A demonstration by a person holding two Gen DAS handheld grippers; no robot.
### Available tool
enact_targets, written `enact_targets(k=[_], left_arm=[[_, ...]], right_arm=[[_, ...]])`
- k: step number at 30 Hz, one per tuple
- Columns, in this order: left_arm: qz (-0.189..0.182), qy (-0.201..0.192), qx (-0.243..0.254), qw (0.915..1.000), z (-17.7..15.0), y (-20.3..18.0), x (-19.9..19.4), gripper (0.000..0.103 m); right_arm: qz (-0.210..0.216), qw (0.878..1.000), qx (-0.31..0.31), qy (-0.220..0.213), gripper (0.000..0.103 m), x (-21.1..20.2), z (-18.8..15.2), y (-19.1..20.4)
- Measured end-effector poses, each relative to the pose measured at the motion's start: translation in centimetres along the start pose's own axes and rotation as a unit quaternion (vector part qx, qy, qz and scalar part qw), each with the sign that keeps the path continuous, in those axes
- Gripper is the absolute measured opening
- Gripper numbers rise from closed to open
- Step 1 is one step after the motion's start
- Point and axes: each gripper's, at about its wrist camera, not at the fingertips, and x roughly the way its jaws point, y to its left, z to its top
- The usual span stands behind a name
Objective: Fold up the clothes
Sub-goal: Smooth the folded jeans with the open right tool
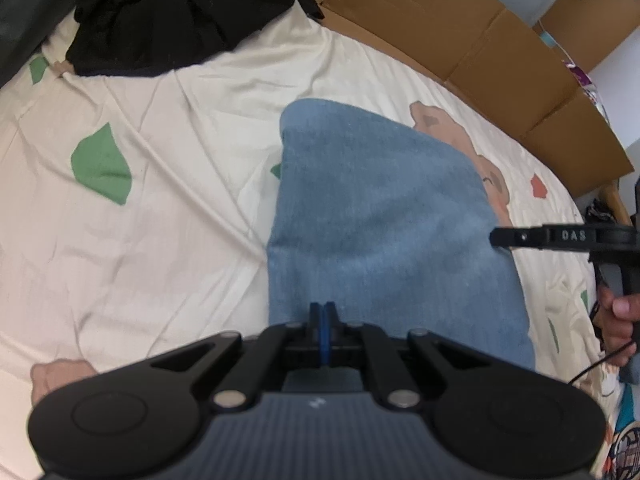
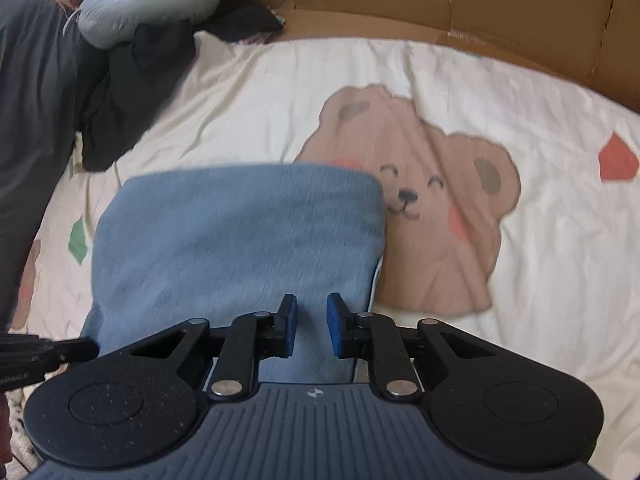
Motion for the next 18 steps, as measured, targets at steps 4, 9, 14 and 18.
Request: enact_targets(k=[4,9,14,18], left_arm=[[0.004,0.002,0.005,1.0,-0.6,-0.1,-0.1,0.002],[0.008,0.011,0.018,0.9997,-1.6,-0.1,-0.4,0.002],[0.01,0.029,0.017,0.9994,-2.4,0.2,-1.1,0.002],[0.015,0.052,0.023,0.9983,-3.1,0.2,-1.7,0.002]], right_arm=[[0.001,1.0,0.001,0.015,0.015,-0.8,-2.1,0.4],[0.002,0.999,0.002,0.035,0.014,-1.7,-4.7,0.9],[0.002,0.999,0.003,0.054,0.014,-2.7,-7.4,1.3],[0.011,0.998,0.003,0.056,0.015,-3.8,-8.1,1.6]])
